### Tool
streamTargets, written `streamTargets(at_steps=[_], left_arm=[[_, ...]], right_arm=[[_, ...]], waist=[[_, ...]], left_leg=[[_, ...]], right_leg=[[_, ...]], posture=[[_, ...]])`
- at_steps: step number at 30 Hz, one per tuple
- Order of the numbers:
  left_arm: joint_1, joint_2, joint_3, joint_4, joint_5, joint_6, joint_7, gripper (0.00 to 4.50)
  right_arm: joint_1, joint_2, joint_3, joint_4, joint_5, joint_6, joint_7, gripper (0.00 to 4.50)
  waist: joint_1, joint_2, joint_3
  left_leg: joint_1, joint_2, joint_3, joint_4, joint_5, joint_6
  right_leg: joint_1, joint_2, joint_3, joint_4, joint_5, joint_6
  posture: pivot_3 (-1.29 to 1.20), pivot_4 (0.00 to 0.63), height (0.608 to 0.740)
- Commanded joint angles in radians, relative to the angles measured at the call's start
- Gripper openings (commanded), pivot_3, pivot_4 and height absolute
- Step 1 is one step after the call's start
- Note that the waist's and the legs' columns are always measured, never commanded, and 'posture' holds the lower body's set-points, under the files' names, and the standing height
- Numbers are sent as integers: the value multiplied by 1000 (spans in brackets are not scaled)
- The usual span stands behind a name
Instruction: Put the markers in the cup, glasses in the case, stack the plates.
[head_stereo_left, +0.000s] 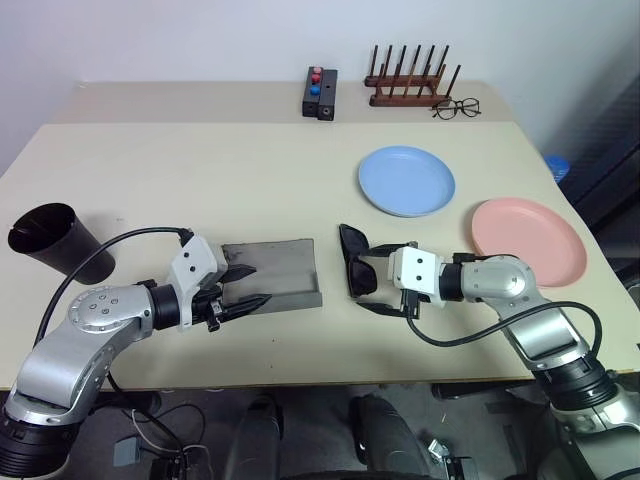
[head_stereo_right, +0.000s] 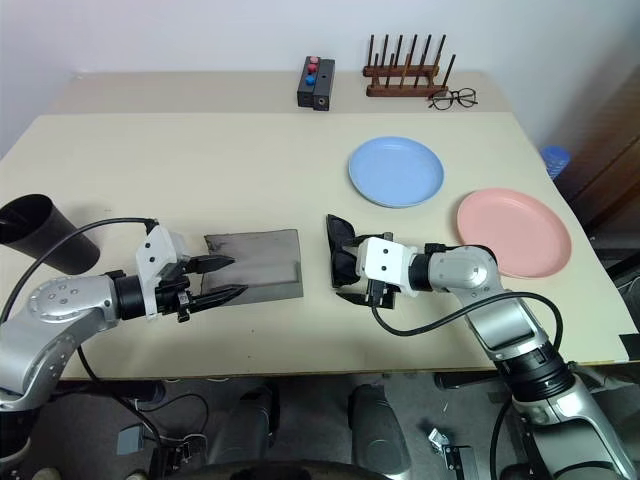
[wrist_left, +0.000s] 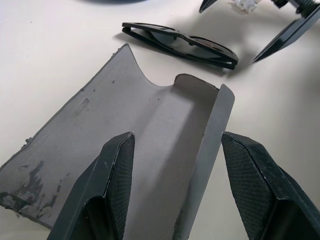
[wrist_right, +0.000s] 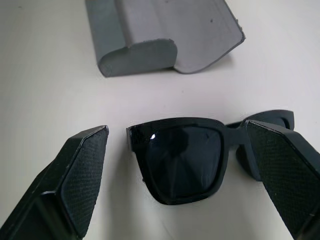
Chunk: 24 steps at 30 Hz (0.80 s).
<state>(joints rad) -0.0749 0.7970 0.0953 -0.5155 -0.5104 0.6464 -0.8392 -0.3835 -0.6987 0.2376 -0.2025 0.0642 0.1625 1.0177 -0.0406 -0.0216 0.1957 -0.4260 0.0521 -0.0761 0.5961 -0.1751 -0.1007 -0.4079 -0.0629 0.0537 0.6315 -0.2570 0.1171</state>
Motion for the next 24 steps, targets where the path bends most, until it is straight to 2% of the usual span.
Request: streamTargets(at_steps=[1, 5, 8, 12, 17, 24], left_arm=[[-12, 10, 30, -19, -10, -3, 6, 2787], [-7, 21, 62, -1, -12, 2, 11, 2787], [-14, 27, 62, 12, -9, 0, 5, 2787], [-25, 30, 54, 22, -5, -4, 3, 2787], [-24, 29, 56, 12, -7, -1, 11, 2787], [-12, 31, 64, -1, -10, 3, 19, 2787]], right_arm=[[-67, -20, -45, -7, -13, -85, -6, 4500], [-176, -19, -18, 175, -177, -369, -114, 4500], [-278, -54, 69, 399, -373, -768, -218, 4500], [-416, -52, 154, 656, -566, -1101, -370, 4500], [-550, -34, 238, 878, -789, -1306, -575, 4500], [-698, -1, 346, 1018, -1035, -1403, -830, 4500]], waist=[[-1, 0, 0], [-3, 0, 0], [-2, 0, 0], [-4, 0, 0], [-5, 0, 0], [-5, 1, 0]], left_leg=[[0, 0, 0, 0, 0, 0], [0, 0, 0, 0, 0, 0], [0, 0, 0, 0, 0, 0], [0, 0, 1, -1, 0, 0], [0, 0, 1, -1, 0, 0], [0, 0, 1, -2, 0, 0]], right_leg=[[0, 0, 0, 0, 0, 0], [0, 0, 0, 0, 0, 0], [0, 0, 0, 0, 0, 0], [-1, 0, 0, -1, 0, 0], [-1, 0, 1, 0, 0, 0], [-1, 0, 1, 1, 0, 0]], posture=[[0, 150, 738], [0, 150, 738], [0, 150, 738], [0, 150, 738], [0, 150, 738], [0, 150, 738]])
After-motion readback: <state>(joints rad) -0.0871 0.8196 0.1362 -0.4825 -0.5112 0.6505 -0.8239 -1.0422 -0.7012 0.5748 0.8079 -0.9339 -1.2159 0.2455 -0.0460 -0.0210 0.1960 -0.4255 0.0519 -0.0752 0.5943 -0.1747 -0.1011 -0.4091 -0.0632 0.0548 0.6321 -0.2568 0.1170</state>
